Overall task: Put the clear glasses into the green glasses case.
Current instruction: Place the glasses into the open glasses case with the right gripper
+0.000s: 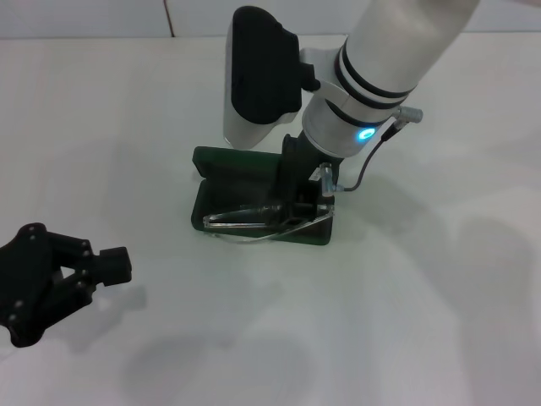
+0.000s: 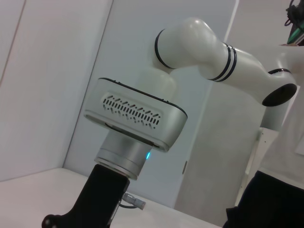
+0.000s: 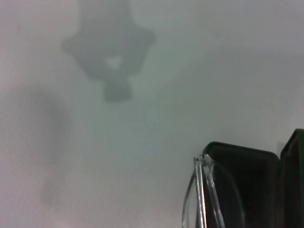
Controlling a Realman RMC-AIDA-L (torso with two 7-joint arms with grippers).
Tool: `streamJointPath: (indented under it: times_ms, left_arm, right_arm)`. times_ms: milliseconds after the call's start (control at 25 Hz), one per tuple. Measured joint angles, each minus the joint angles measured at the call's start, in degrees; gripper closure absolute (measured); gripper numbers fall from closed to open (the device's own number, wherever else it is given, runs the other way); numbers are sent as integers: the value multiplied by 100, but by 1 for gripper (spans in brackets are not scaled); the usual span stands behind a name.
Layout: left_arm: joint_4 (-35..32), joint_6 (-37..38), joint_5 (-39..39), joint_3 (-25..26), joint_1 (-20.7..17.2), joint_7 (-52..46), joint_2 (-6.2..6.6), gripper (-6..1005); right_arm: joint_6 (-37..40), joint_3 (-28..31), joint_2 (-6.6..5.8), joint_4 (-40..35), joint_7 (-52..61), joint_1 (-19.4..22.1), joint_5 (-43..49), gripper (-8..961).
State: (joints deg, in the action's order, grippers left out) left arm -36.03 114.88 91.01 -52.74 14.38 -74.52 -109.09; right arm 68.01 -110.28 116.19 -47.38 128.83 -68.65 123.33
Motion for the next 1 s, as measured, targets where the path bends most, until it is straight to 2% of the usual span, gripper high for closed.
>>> streamJointPath:
  times_ms: [1000]
  left_arm:
    - [61,-10,155,1,57,155,-76,947]
  right_arm:
    - [-450,-415,0,363,-60,-70,-261,635]
